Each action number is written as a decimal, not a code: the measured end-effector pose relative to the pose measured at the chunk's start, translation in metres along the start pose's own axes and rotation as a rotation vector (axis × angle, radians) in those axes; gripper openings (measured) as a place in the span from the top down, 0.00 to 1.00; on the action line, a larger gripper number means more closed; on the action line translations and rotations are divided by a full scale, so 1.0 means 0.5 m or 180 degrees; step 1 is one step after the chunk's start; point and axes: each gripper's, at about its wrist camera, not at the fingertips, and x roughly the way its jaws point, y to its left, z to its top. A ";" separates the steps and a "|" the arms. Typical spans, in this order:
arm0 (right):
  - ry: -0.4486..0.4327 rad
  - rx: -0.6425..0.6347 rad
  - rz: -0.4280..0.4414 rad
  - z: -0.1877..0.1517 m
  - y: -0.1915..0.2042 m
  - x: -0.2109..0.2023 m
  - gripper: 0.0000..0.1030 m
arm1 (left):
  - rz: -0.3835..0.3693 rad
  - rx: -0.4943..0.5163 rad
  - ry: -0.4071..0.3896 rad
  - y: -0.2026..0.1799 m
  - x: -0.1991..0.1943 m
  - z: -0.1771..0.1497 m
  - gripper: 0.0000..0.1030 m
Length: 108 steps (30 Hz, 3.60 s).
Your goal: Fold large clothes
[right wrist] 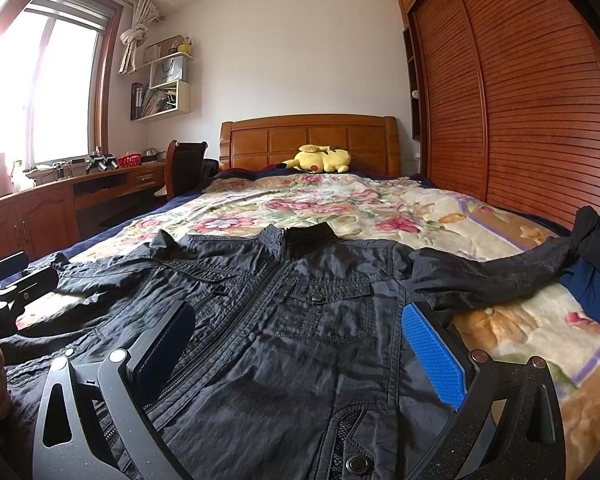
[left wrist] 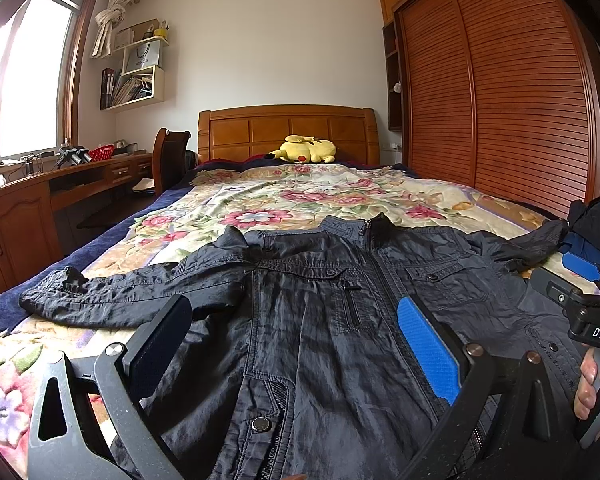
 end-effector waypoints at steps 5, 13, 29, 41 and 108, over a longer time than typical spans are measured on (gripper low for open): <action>0.0001 0.0006 0.0000 0.000 0.000 0.000 0.00 | -0.0003 0.0001 -0.0002 0.000 0.000 -0.001 0.00; -0.0001 0.0015 0.0007 -0.002 0.001 0.000 0.00 | -0.0001 0.0002 -0.0002 0.000 0.000 0.000 0.00; 0.0082 -0.0010 0.0113 0.028 0.029 0.008 0.00 | -0.0114 0.0027 0.0246 0.012 0.010 0.019 0.00; 0.0361 -0.0114 0.0516 0.053 0.096 0.032 0.01 | -0.0144 -0.0089 0.0492 0.101 0.020 0.045 0.00; 0.0861 -0.0450 0.1064 0.062 0.261 0.213 0.01 | 0.0929 -0.1010 0.1668 0.809 0.265 -0.070 0.80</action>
